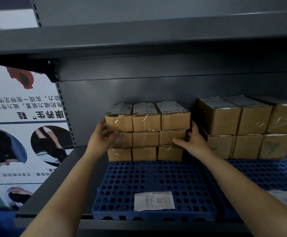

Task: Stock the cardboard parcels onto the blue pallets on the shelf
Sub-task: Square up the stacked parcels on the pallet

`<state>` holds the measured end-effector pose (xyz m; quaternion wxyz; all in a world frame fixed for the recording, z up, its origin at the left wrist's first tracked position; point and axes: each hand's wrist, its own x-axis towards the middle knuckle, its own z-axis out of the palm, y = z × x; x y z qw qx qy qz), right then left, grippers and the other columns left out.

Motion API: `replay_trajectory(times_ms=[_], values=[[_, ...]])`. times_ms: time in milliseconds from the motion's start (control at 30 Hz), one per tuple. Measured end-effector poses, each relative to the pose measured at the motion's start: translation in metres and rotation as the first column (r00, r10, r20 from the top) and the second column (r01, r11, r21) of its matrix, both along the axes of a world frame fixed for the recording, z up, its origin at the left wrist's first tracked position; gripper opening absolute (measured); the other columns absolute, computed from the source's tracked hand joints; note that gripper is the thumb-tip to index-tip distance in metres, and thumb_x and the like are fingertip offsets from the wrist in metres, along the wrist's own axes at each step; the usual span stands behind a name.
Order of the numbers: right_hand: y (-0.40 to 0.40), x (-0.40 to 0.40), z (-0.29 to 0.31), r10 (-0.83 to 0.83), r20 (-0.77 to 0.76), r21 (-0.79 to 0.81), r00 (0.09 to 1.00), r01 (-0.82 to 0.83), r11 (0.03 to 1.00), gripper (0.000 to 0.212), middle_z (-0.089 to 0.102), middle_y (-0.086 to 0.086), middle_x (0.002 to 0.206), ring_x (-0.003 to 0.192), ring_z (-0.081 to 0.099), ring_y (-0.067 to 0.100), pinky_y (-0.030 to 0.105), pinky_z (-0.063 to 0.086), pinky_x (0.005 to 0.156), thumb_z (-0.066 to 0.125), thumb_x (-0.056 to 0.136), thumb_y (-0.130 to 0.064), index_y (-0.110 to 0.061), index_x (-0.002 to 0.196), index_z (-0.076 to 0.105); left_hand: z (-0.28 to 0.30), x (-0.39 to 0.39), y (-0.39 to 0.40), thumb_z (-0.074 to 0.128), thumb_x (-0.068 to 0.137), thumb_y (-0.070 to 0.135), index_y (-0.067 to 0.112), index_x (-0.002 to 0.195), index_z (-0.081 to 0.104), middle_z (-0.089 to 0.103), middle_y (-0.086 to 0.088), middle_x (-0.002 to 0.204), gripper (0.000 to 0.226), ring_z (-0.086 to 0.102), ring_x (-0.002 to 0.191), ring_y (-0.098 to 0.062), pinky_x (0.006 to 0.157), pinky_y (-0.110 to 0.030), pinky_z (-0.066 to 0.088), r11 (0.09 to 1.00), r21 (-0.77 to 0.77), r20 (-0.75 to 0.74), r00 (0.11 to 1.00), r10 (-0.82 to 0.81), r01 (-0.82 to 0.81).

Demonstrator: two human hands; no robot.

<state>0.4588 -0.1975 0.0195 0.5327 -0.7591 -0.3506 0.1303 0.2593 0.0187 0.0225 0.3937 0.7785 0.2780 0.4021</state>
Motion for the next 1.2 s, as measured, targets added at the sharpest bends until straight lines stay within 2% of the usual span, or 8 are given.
replay_trajectory(times_ms=[100,267,367,767,867,1000,1067,1200], values=[[-0.003,0.0,0.003,0.006,0.027,0.084,1.0,-0.008,0.996,0.106,0.028,-0.004,0.153,0.138,0.03,0.018,0.029,0.027,0.107,0.072,0.08,-0.033,-0.033,0.15,-0.009,0.002,0.003,0.0,0.061,0.088,0.022,0.017,0.141,0.032,0.049,-0.007,0.135,0.06,0.053,0.115,-0.023,0.082,-0.032,0.046,1.0,0.019,-0.002,1.0,0.011,-0.011],[-0.002,0.004,0.007,0.05,-0.01,0.132,0.999,-0.048,0.99,0.084,0.038,-0.015,0.142,0.132,0.037,0.015,0.047,0.034,0.11,0.06,0.084,-0.048,-0.045,0.147,0.004,0.006,0.007,0.0,0.055,0.092,0.023,0.014,0.14,0.036,0.05,-0.009,0.135,0.052,0.053,0.117,-0.026,0.08,-0.03,0.042,0.998,0.041,-0.005,0.999,0.045,-0.045],[0.0,0.005,0.005,0.047,-0.038,0.157,0.998,-0.041,0.987,0.068,0.042,-0.018,0.127,0.123,0.043,0.012,0.05,0.038,0.107,0.051,0.09,-0.048,-0.045,0.146,0.011,0.009,0.009,0.001,0.051,0.094,0.023,0.013,0.139,0.037,0.05,-0.009,0.135,0.048,0.052,0.116,-0.026,0.079,-0.029,0.041,0.997,0.054,-0.016,0.998,0.055,-0.054],[0.01,-0.004,-0.001,0.059,-0.071,0.131,0.996,-0.049,0.99,0.066,0.045,-0.014,0.125,0.12,0.046,0.013,0.047,0.039,0.107,0.05,0.091,-0.047,-0.041,0.146,0.014,0.008,0.002,0.011,0.048,0.095,0.026,0.014,0.137,0.04,0.049,-0.011,0.135,0.044,0.05,0.117,-0.026,0.081,-0.031,0.039,0.995,0.041,-0.023,0.996,0.086,-0.085],[0.01,-0.004,0.0,0.061,-0.054,0.113,0.997,-0.055,0.992,0.068,0.045,-0.014,0.125,0.119,0.045,0.012,0.045,0.039,0.107,0.051,0.091,-0.046,-0.039,0.146,0.014,0.008,0.001,0.01,0.049,0.095,0.026,0.015,0.138,0.039,0.05,-0.009,0.133,0.046,0.05,0.111,-0.018,0.08,-0.03,0.039,0.997,0.026,-0.012,0.998,0.066,-0.066],[0.009,-0.006,0.002,0.058,-0.009,0.087,0.998,-0.057,0.995,0.07,0.044,-0.014,0.125,0.119,0.044,0.01,0.033,0.039,0.103,0.052,0.091,-0.045,-0.034,0.149,0.014,0.006,-0.002,0.012,0.051,0.093,0.029,0.015,0.139,0.037,0.049,-0.009,0.135,0.05,0.05,0.12,-0.026,0.082,-0.03,0.04,0.998,-0.004,-0.016,0.998,0.062,-0.062],[0.008,-0.007,0.004,0.047,0.014,0.08,0.999,-0.048,0.996,0.07,0.043,-0.014,0.124,0.117,0.041,0.007,0.025,0.034,0.097,0.052,0.092,-0.043,-0.031,0.149,0.014,0.007,-0.002,0.011,0.052,0.093,0.026,0.014,0.136,0.04,0.052,-0.007,0.132,0.047,0.053,0.112,-0.021,0.079,-0.028,0.041,0.999,0.0,-0.003,0.999,0.05,-0.05],[0.008,-0.007,0.007,0.036,0.03,0.071,0.999,-0.038,0.997,0.065,0.047,-0.01,0.126,0.111,0.04,0.005,0.023,0.032,0.092,0.053,0.092,-0.04,-0.028,0.147,0.021,0.009,-0.003,0.009,0.053,0.093,0.024,0.013,0.136,0.04,0.052,-0.006,0.129,0.047,0.052,0.105,-0.015,0.076,-0.025,0.041,0.999,0.007,0.009,0.999,0.034,-0.034]])
